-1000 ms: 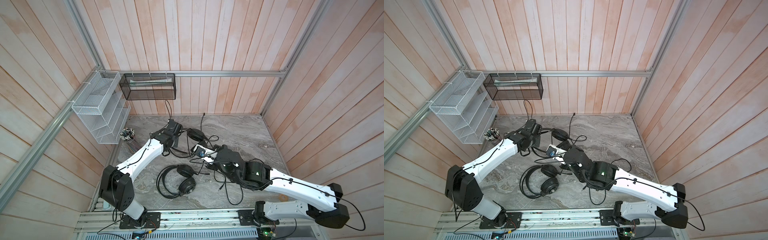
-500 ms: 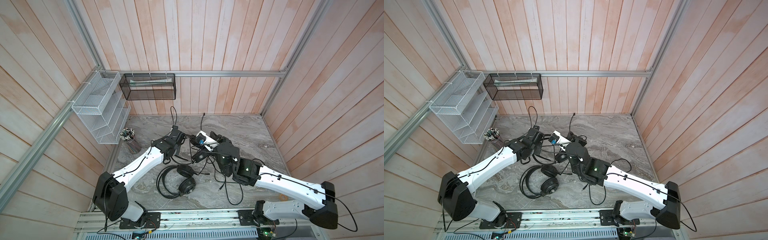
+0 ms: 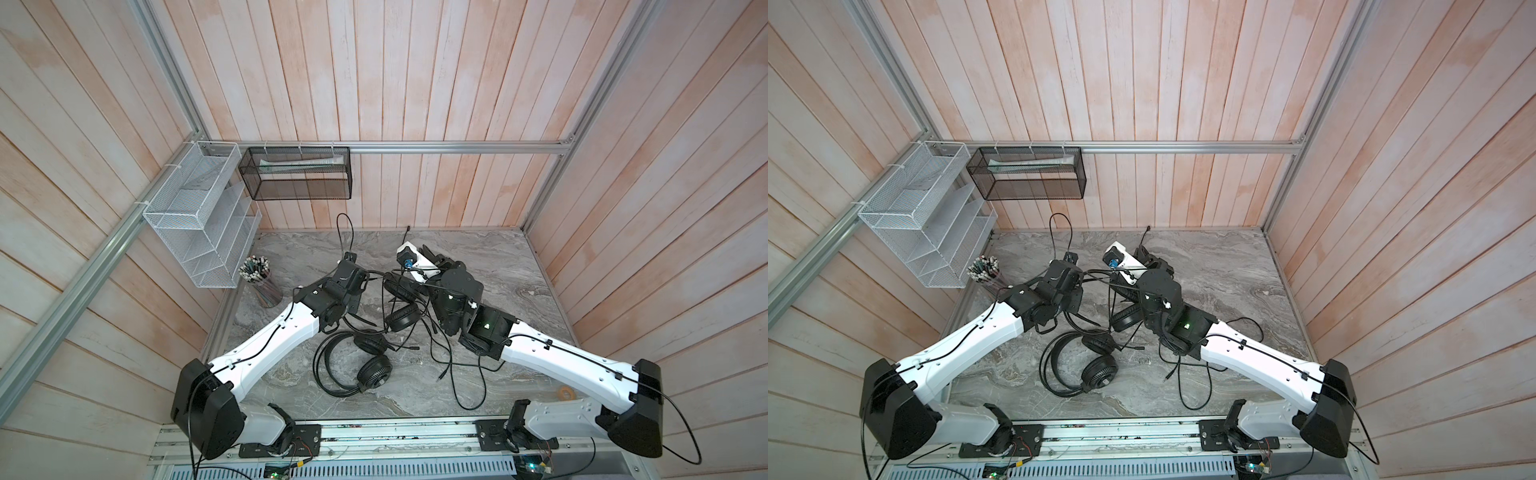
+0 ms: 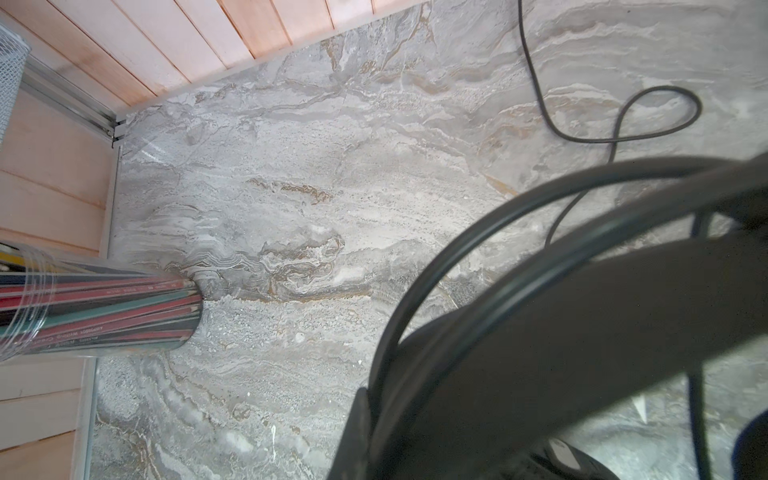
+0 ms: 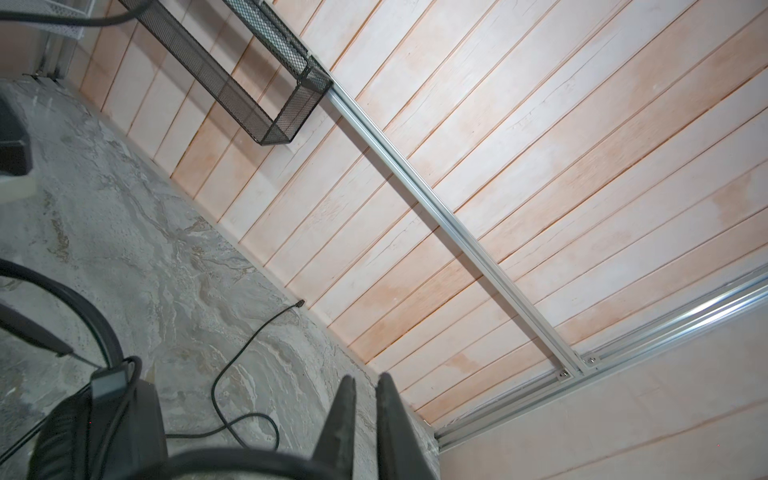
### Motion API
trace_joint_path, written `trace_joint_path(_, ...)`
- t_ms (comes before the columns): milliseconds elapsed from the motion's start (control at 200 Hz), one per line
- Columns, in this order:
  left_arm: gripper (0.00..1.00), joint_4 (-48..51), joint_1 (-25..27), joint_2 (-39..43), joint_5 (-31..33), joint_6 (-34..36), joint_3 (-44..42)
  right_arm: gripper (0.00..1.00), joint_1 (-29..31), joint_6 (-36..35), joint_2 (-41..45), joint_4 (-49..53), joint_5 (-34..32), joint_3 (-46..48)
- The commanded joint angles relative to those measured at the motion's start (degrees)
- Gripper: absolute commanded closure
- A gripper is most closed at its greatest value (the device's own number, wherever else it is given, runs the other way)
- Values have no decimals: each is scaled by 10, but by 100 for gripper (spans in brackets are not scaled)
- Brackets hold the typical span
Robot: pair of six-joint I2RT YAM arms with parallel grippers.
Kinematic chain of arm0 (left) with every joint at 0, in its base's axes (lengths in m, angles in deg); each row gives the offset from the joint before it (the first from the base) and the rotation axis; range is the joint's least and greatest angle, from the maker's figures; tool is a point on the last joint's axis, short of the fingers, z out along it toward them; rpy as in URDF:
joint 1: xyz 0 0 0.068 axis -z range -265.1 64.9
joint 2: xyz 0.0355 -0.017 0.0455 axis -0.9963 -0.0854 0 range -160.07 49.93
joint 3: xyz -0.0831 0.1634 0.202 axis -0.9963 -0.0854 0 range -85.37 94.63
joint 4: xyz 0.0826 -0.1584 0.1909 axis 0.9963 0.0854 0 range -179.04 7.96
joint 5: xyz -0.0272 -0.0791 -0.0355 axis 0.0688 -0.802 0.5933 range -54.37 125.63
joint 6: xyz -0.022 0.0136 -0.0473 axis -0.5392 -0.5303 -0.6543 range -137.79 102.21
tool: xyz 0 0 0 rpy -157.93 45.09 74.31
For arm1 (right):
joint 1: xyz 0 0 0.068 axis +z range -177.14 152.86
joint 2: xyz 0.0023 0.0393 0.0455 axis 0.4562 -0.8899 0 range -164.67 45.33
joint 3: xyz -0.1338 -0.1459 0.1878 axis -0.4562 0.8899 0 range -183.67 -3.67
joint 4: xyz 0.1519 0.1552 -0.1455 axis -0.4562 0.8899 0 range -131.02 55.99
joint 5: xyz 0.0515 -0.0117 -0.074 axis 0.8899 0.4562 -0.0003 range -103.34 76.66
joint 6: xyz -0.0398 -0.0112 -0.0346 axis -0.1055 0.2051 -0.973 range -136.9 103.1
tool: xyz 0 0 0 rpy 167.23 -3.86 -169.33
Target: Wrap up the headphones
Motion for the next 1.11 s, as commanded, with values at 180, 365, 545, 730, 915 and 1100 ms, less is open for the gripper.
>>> trace_joint_path(180,100,32,-31,55,12,-46,53,100,30,49,47,27,82,-49)
trace_joint_path(365,100,33,-101,84,-15,-49,79,100,72,63,62,119,106,-81)
trace_joint_path(545,100,33,-111,86,-34,-42,88,100,90,68,70,157,110,-73)
trace_joint_path(730,100,21,-107,89,-76,-24,66,100,75,45,68,153,107,-80)
trace_joint_path(915,100,11,-72,84,-78,-3,47,100,51,16,34,182,126,-142)
trace_joint_path(1100,100,7,-31,74,-83,13,33,100,27,9,2,228,173,-207)
